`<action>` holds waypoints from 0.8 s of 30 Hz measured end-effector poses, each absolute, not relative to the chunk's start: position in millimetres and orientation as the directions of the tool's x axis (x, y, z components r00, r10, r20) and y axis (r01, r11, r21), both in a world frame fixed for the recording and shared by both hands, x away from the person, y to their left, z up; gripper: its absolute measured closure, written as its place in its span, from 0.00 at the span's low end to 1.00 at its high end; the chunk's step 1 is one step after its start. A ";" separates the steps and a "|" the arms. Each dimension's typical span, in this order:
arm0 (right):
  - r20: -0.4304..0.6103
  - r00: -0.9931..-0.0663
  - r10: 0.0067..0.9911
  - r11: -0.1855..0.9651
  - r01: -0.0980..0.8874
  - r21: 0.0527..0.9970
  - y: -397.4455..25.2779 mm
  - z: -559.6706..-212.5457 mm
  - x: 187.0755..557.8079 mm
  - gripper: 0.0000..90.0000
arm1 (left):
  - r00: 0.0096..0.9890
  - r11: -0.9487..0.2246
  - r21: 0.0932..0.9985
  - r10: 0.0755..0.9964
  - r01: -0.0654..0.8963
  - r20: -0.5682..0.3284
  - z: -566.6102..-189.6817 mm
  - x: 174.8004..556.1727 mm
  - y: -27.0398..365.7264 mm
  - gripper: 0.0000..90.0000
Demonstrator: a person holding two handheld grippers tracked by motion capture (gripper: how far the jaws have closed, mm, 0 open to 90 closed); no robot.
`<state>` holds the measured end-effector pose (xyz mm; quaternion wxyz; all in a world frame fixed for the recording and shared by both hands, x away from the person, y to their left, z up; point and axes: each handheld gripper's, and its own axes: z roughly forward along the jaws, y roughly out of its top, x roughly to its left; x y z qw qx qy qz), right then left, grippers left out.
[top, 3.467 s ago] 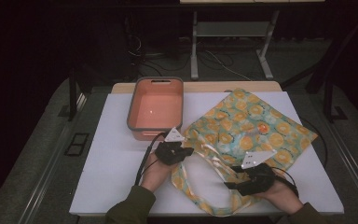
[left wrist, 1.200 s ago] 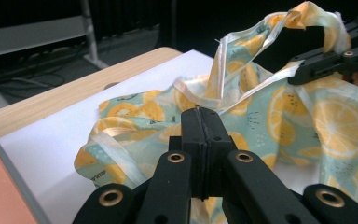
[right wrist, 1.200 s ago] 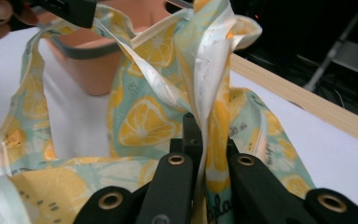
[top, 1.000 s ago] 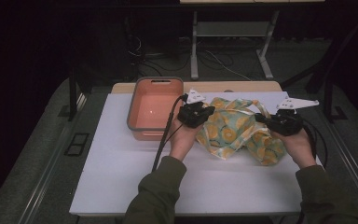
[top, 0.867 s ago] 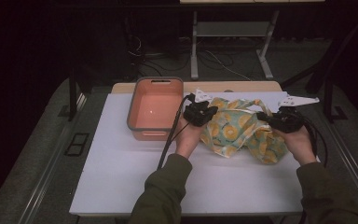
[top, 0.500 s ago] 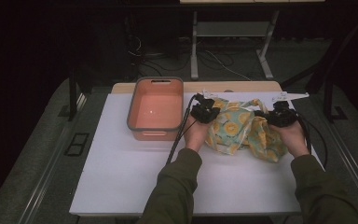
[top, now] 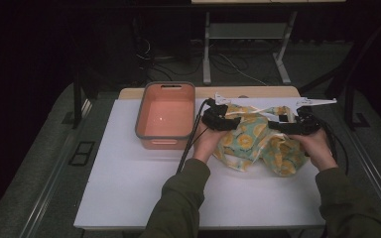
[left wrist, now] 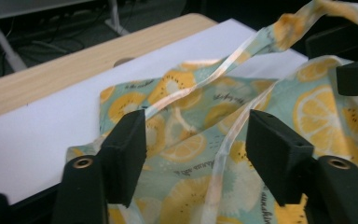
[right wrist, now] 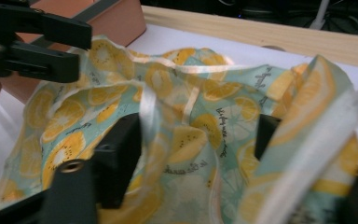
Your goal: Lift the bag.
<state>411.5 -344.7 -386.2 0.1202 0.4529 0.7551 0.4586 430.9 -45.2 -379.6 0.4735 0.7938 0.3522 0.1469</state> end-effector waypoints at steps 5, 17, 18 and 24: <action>0.228 -0.576 0.785 0.192 0.576 0.794 -356.4 -380.5 400.8 0.24 | 0.740 -0.313 0.860 0.664 0.403 -0.106 -370.3 420.8 -36.5 0.30; 0.221 -0.582 0.783 0.216 0.586 0.781 -386.2 -392.8 377.3 0.10 | 0.800 -0.325 0.868 0.587 0.375 -0.126 -365.2 386.1 -13.8 0.24; 0.217 -0.584 0.783 0.219 0.584 0.781 -388.1 -393.2 375.9 0.03 | 0.804 -0.327 0.870 0.582 0.369 -0.121 -364.4 382.3 -11.3 0.24; 0.215 -0.558 0.801 0.197 0.586 0.786 -404.6 -386.5 364.0 0.01 | 0.823 -0.353 0.869 0.559 0.347 -0.102 -363.9 360.4 6.4 0.24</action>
